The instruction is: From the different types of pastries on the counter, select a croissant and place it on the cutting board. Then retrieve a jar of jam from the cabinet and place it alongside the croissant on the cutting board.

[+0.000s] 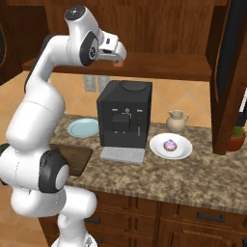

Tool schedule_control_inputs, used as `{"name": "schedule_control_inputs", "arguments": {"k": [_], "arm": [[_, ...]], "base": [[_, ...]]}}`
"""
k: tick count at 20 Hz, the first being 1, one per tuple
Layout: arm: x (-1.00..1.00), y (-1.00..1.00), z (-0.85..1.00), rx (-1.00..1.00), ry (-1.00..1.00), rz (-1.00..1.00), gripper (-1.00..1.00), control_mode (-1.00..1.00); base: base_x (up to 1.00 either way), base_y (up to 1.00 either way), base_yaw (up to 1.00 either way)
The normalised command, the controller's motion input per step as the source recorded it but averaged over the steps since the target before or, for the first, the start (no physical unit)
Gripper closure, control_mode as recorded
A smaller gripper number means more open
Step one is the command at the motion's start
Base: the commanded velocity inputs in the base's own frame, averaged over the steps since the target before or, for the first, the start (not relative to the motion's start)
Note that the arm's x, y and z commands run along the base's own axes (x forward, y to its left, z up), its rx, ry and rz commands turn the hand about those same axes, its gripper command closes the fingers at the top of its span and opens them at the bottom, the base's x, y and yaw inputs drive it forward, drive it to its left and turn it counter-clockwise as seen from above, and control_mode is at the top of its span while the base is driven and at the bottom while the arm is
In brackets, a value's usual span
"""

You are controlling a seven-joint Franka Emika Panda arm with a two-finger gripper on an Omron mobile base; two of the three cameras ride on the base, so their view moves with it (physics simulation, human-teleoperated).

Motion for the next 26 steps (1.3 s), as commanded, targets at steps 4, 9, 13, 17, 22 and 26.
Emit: {"name": "schedule_control_inputs", "arguments": {"k": [4,9,13,17,22,26], "arm": [[0.6,-0.05,0.0,0.04,0.0,0.0,-1.0,-1.0],[0.62,-0.09,0.0,0.04,0.0,0.0,-1.0,-1.0],[0.58,-0.13,0.0,0.03,0.0,0.0,-1.0,-1.0],[0.57,-0.02,0.0,0.01,0.0,0.0,-1.0,-1.0],[0.34,0.0,0.0,0.0,0.0,0.0,-1.0,-1.0],[0.08,-0.1,-0.07,0.0,0.0,0.0,-1.0,-1.0]], "base": [[0.0,0.0,0.0],[0.0,0.0,0.0],[0.0,0.0,0.0],[0.0,0.0,0.0],[0.0,0.0,0.0],[0.0,0.0,0.0]]}}
